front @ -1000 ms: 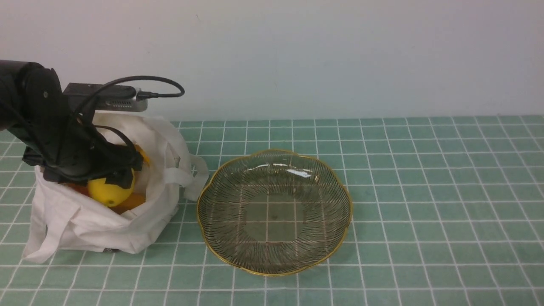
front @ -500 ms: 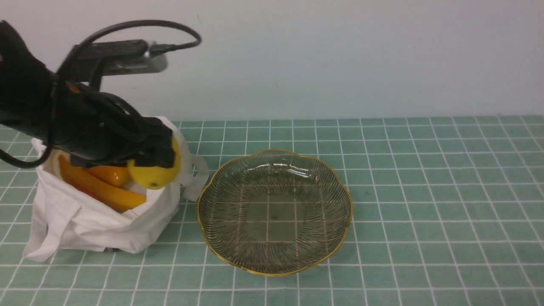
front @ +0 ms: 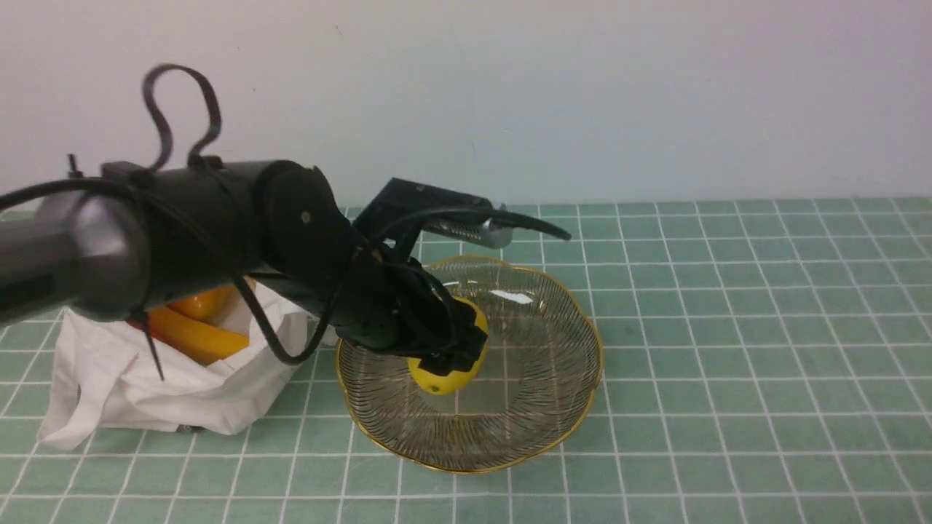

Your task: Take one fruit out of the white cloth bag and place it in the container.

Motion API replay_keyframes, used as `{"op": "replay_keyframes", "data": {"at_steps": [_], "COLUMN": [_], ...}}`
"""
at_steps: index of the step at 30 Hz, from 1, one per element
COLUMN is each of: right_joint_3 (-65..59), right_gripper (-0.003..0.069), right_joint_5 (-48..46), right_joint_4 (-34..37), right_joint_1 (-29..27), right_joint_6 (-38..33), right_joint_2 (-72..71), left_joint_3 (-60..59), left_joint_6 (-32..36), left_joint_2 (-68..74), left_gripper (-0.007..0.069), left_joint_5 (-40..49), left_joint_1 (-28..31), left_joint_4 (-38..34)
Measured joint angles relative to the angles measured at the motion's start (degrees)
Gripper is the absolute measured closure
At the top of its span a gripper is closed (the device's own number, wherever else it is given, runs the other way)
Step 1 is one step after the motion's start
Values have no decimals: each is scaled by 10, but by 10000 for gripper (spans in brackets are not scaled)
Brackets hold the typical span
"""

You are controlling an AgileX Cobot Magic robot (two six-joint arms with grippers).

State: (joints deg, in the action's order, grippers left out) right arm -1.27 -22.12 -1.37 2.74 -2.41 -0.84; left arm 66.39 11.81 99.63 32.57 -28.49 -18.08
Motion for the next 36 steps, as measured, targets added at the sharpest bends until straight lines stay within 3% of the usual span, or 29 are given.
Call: {"op": "replay_keyframes", "data": {"at_steps": [4,9,16,19,22,23,25,28,36], "right_joint_3": [0,0,0,0,0,0,0,0,0], "right_gripper": [674,674,674,674,674,674,674,674,674], "right_joint_5": [0,0,0,0,0,0,0,0,0], "right_joint_4": [0,0,0,0,0,0,0,0,0], "right_joint_1": [0,0,0,0,0,0,0,0,0], "right_joint_6": [0,0,0,0,0,0,0,0,0], "right_joint_2": [0,0,0,0,0,0,0,0,0], "left_joint_3": [0,0,0,0,0,0,0,-6,-121], "left_joint_6": [-1,-1,-2,-20,-46,-56,-64,-71,-112], "left_joint_2": [25,21,-29,-91,-169,-214,-287,-383,-616], "left_gripper": [109,-45,-40,86,298,423,557,619,632], "left_joint_5": [-19,-28,-25,-24,-17,-10,-1,11,-10], "left_joint_1": [0,-1,-1,6,25,36,51,62,65], "left_joint_4": [2,22,24,25,34,43,58,77,97]}}
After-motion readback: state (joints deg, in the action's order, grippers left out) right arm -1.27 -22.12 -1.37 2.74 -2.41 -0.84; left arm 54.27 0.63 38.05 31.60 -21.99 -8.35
